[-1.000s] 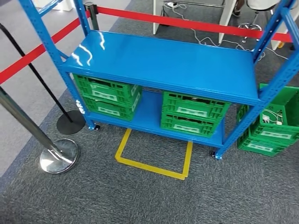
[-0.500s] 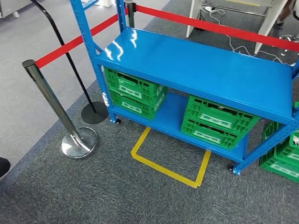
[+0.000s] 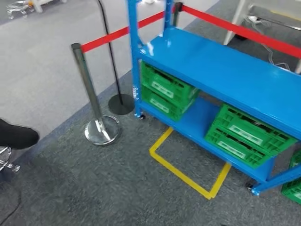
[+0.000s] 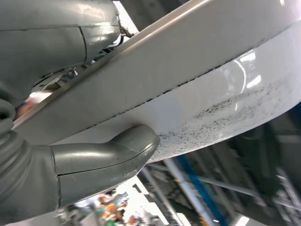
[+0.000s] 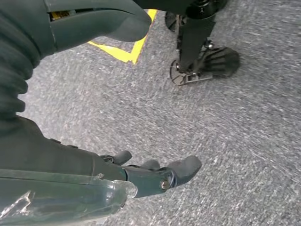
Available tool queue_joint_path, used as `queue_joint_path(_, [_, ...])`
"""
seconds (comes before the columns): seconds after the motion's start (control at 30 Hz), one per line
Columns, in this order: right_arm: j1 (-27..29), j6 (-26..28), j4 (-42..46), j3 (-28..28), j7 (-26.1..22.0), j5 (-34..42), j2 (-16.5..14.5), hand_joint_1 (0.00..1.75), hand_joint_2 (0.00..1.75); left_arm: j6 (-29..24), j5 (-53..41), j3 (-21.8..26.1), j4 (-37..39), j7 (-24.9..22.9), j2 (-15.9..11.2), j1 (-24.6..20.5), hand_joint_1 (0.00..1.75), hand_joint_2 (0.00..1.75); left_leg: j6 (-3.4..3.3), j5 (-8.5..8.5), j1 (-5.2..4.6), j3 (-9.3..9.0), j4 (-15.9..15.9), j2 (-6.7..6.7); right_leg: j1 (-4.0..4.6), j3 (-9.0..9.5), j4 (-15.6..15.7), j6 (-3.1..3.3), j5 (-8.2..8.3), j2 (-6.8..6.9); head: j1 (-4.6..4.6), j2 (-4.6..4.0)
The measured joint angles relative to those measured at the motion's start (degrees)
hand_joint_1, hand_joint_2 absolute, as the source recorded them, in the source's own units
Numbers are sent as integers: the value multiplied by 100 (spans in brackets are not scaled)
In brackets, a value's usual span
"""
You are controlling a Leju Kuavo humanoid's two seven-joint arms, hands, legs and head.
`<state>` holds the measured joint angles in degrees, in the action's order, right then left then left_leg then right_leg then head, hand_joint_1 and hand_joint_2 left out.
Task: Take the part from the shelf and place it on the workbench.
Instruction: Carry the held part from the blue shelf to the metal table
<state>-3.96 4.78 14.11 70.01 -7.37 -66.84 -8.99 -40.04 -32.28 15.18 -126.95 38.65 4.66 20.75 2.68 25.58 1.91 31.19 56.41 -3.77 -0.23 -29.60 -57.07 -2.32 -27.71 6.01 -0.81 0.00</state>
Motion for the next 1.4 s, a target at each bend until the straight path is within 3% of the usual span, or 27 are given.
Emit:
queue_joint_path(0.03, [0, -1, -1, 0, 0, -2, -2, 0, 175, -2, -6, -3, 0, -8, -3, 6, 175, 175, -53, -2, -15, 17, 7, 69, -15, 28, 14, -22, -2, 37, 26, 1])
queue_joint_path(0.1, [0, -4, -2, 0, 0, -2, -3, 0, 175, -4, -14, -4, -1, -16, -10, 12, 175, 175, -140, -27, -30, 41, 7, 187, -52, -7, -137, -64, -141, -111, 37, 1])
queue_joint_path(0.13, [-2, -10, -4, 0, -1, -1, -6, 0, 175, -4, -19, -7, -1, -16, -14, 13, 175, 175, -176, -42, -34, 51, 3, 240, -60, -127, -388, -74, -302, -259, 49, 2])
queue_joint_path(0.2, [5, -21, -11, 0, -2, 0, -11, 0, 175, -3, -28, -15, -1, -16, -16, 6, 175, 175, -227, -62, -64, 85, 2, 357, -50, -517, -1205, -51, -692, -516, 68, 2])
queue_joint_path(0.23, [16, -26, -14, 0, -1, 0, -13, 0, 175, -3, -36, -18, 0, -16, -16, 4, 175, 175, -245, -71, -87, 101, 3, 431, -40, -708, -1572, -28, -808, -563, 74, 1])
queue_joint_path(0.27, [28, -27, -16, 0, -1, 0, -13, 0, 175, -3, -44, -20, 0, -16, -16, 3, 175, 175, -258, -79, -110, 112, 4, 514, -27, -819, -1758, 4, -812, -586, 73, 1])
queue_joint_path(0.3, [36, -30, -16, 0, 0, 0, -13, 0, 175, -3, -49, -21, 0, -16, -16, 4, 175, 175, -266, -86, -129, 116, 5, 599, -11, -817, -1703, 44, -698, -606, 71, 0])
queue_joint_path(0.33, [38, -33, -16, 0, 0, -1, -12, 0, 175, -3, -55, -22, 0, -15, -16, 5, 175, 175, -268, -92, -141, 114, 5, 682, 9, -703, -1424, 88, -494, -648, 72, 1])
queue_joint_path(0.4, [28, -40, -16, -1, -1, -2, -12, 0, 175, -3, -64, -31, 0, -12, -19, 1, 175, 175, -255, -102, -151, 117, 13, 824, 30, -345, -611, 166, -105, -897, 70, 1])
queue_joint_path(0.47, [15, -44, -16, -2, -1, -2, -11, 0, 175, -2, -71, -53, 0, -5, -30, -5, 175, 175, -208, -124, -147, 149, 19, 946, 38, -154, -158, 175, 10, -1076, 68, 1])
queue_joint_path(0.53, [9, -44, -16, -1, 0, -3, -10, 0, 175, -1, -75, -72, 0, 1, -39, 3, 175, 175, -130, -166, -124, 185, -5, 1081, 53, -112, -88, 181, 12, -992, 68, 1])
queue_joint_path(0.57, [5, -44, -16, -1, 0, -4, -13, 0, 175, -2, -77, -74, -1, 3, -43, 13, 175, 175, -100, -162, -121, 207, 3, 1079, 51, -87, -55, 203, 39, -925, 69, 1])
queue_joint_path(0.63, [1, -44, -16, -1, -3, -5, -15, 0, 175, -3, -79, -77, -1, 4, -56, 16, 175, 175, -56, 27, -141, 347, 260, 862, 31, -55, 23, 254, 99, -779, 53, 1])
queue_joint_path(0.7, [12, -43, -16, 0, -7, -4, -13, 0, 175, -3, -80, -82, -1, 4, -66, 4, 175, 175, -27, 419, -154, 667, 950, 565, 33, -53, 46, 280, 115, -623, 36, 1])
queue_joint_path(0.77, [24, -43, -16, 0, -5, -4, -10, 0, 175, -3, -80, -87, 0, 4, -70, 3, 175, 175, 5, 615, -140, 918, 1516, 467, 38, -62, 45, 281, 112, -454, 36, 1])
queue_joint_path(0.8, [22, -44, -17, 0, -4, -4, -10, 0, 175, -3, -79, -88, 0, 4, -71, 4, 175, 175, 18, 552, -130, 906, 1518, 441, 37, -63, 44, 277, 108, -374, 37, 0])
queue_joint_path(0.83, [16, -44, -17, 0, -3, -4, -10, 0, 175, -3, -79, -89, 0, 4, -73, 5, 175, 175, 30, 401, -119, 784, 1303, 402, 34, -61, 42, 268, 101, -299, 36, 0])
queue_joint_path(0.9, [7, -45, -19, 0, -3, -4, -9, 0, 175, -3, -79, -92, 0, 4, -75, 0, 175, 175, 53, 67, -106, 348, 534, 117, 53, -48, 16, 221, 67, -169, 30, 0])
queue_joint_path(0.97, [9, -44, -19, 0, -3, -5, -5, 0, 175, -3, -80, -100, 1, 8, -77, -10, 175, 175, 4, -61, -110, 76, 52, -99, 90, -54, -27, 162, 13, -57, 35, 1])
queue_joint_path(1.0, [10, -44, -19, 0, -4, -5, -2, 0, 175, -3, -79, -102, 1, 10, -77, -11, 175, 175, -39, -56, -121, 51, -8, -99, 101, -50, -39, 134, -11, 5, 40, 2])
queue_joint_path(1.07, [0, -44, -19, 0, -4, -5, -1, 0, 175, -4, -78, -104, 0, 15, -77, 1, 175, 175, -139, -69, -129, 73, -8, 69, 76, -10, -53, 76, -52, 71, 59, 1])
queue_joint_path(1.13, [-10, -46, -21, -1, -6, -6, -2, 0, 175, -4, -81, -105, 0, 19, -78, 3, 175, 175, -214, -105, -117, 89, -23, 202, 42, -91, -309, 14, -243, -172, 76, 0])
queue_joint_path(1.2, [0, -50, -27, -2, -6, -5, -7, 0, 175, -3, -85, -111, 0, 21, -78, -3, 175, 175, -260, -130, -112, 116, -26, 333, 25, -425, -1023, -16, -616, -493, 96, 1])
queue_joint_path(1.27, [22, -51, -32, -1, -2, -3, -10, 0, 175, -3, -85, -115, 0, 21, -77, -3, 175, 175, -279, -142, -122, 139, -24, 488, 21, -766, -1684, -17, -834, -580, 96, 1])
queue_joint_path(1.3, [30, -51, -32, -1, -1, -3, -10, 0, 175, -3, -85, -116, 0, 21, -76, -1, 175, 175, -279, -146, -125, 141, -24, 570, 20, -817, -1742, -10, -780, -590, 96, 1])
queue_joint_path(1.33, [31, -50, -32, 0, 0, -2, -10, 0, 175, -3, -85, -116, 0, 21, -76, 0, 175, 175, -274, -150, -125, 139, -23, 654, 17, -757, -1562, 1, -615, -609, 96, 1])
queue_joint_path(1.4, [23, -50, -32, 0, 0, -2, -10, 0, 175, -3, -85, -117, 0, 21, -75, -1, 175, 175, -248, -160, -121, 133, -19, 809, -6, -441, -805, 18, -191, -796, 98, 1])
